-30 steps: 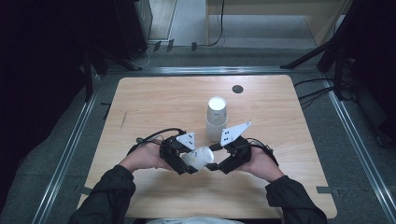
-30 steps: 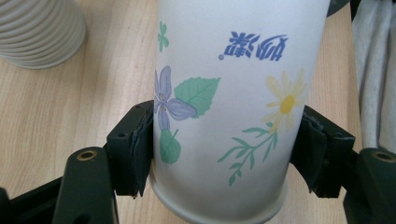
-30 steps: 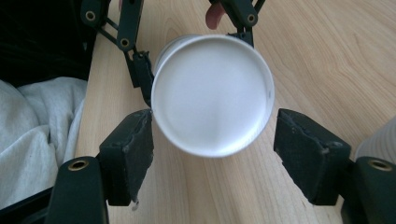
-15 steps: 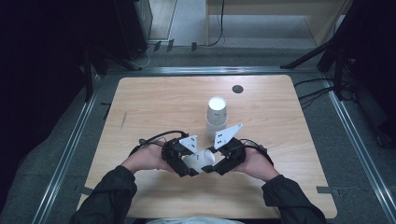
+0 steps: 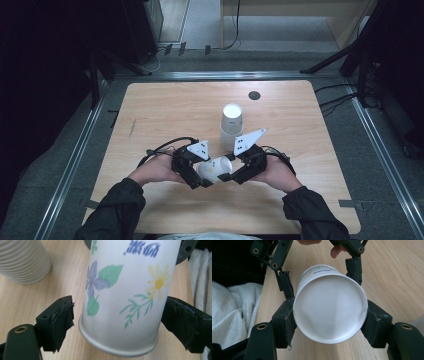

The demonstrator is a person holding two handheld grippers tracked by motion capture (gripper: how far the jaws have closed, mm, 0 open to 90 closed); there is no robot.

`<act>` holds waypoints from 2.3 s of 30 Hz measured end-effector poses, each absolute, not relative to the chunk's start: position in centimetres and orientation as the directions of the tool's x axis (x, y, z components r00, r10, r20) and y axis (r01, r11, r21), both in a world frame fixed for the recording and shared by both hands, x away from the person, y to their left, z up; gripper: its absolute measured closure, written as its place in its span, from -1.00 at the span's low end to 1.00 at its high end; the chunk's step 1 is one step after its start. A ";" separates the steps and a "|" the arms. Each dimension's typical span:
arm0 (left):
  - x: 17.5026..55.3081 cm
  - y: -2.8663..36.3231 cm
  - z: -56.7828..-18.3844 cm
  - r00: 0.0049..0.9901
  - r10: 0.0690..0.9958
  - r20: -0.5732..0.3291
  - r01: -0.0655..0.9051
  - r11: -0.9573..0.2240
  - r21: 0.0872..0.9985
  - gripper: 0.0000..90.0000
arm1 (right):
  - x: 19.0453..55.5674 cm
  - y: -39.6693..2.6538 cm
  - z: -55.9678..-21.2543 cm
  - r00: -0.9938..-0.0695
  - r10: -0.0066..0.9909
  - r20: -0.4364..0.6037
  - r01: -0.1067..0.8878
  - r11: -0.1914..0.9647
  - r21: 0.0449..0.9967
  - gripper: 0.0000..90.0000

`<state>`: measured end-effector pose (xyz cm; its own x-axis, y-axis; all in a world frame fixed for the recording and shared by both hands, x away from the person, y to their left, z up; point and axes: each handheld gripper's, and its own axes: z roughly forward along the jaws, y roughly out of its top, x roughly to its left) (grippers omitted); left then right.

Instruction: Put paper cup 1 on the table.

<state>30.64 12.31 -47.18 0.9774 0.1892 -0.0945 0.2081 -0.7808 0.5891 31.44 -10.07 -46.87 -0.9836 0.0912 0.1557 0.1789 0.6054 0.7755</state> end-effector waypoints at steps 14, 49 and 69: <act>30.7 13.8 -46.2 0.954 0.264 -0.142 0.286 -0.661 0.694 -0.78 | 31.7 -11.6 -45.3 -0.982 0.099 0.158 0.186 0.543 0.819 -0.20; 29.8 14.8 -45.6 0.945 0.248 -0.215 0.318 -0.532 0.785 -0.43 | 32.0 -11.9 -44.3 -0.973 0.059 0.224 0.225 0.453 0.863 -0.24; 30.3 15.7 -44.6 0.954 0.272 -0.125 0.286 -0.703 0.651 -0.44 | 31.4 -12.1 -45.3 -0.981 0.125 0.151 0.195 0.538 0.820 -0.43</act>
<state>30.32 15.67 -44.56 0.9542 0.2718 -0.1249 0.2855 -0.7032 0.6511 31.40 -12.12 -45.29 -0.9806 0.1247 0.1515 0.1951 0.5380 0.8200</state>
